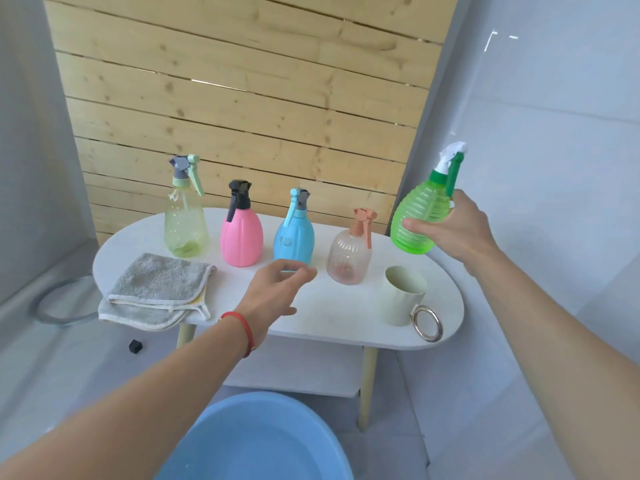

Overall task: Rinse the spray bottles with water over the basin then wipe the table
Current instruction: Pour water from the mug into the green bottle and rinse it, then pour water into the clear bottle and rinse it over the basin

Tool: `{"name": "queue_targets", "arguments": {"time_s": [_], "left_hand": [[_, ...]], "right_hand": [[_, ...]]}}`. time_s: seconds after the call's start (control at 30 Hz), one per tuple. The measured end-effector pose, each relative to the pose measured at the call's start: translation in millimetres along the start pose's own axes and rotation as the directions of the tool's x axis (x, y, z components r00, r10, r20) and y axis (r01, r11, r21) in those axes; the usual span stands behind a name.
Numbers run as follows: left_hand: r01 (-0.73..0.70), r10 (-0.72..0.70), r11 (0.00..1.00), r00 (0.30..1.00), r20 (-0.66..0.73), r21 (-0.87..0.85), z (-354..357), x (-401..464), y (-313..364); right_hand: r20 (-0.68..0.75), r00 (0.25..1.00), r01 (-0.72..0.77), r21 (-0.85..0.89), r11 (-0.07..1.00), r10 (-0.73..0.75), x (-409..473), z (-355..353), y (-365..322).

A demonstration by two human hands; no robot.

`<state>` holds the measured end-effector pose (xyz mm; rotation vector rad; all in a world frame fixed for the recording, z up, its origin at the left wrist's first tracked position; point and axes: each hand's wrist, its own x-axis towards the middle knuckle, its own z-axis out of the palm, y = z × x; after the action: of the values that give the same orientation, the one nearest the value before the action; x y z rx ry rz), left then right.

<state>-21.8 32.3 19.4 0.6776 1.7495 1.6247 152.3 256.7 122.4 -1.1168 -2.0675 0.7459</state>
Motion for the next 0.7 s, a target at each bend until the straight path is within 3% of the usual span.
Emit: {"name": "queue_targets", "arguments": {"time_s": [0.13, 0.33, 0.53, 0.7], "left_hand": [[-0.021, 0.021, 1.0, 0.999, 0.031, 0.015, 10, 16, -6], [-0.15, 0.129, 0.962, 0.986, 0.104, 0.227, 30, 40, -12], [-0.236, 0.198, 0.799, 0.972, 0.129, 0.553, 63, 74, 4], [-0.224, 0.241, 0.703, 0.968, 0.07, 0.675, 99, 113, 11]], "right_hand": [[0.045, 0.997, -0.059, -0.058, 0.997, 0.062, 38, 20, 22], [0.141, 0.975, -0.165, -0.075, 0.983, 0.174, 62, 49, 77], [0.218, 0.962, -0.154, -0.072, 0.985, 0.166, 66, 62, 107], [0.363, 0.915, -0.191, 0.008, 0.982, 0.175, 80, 65, 126]]}}
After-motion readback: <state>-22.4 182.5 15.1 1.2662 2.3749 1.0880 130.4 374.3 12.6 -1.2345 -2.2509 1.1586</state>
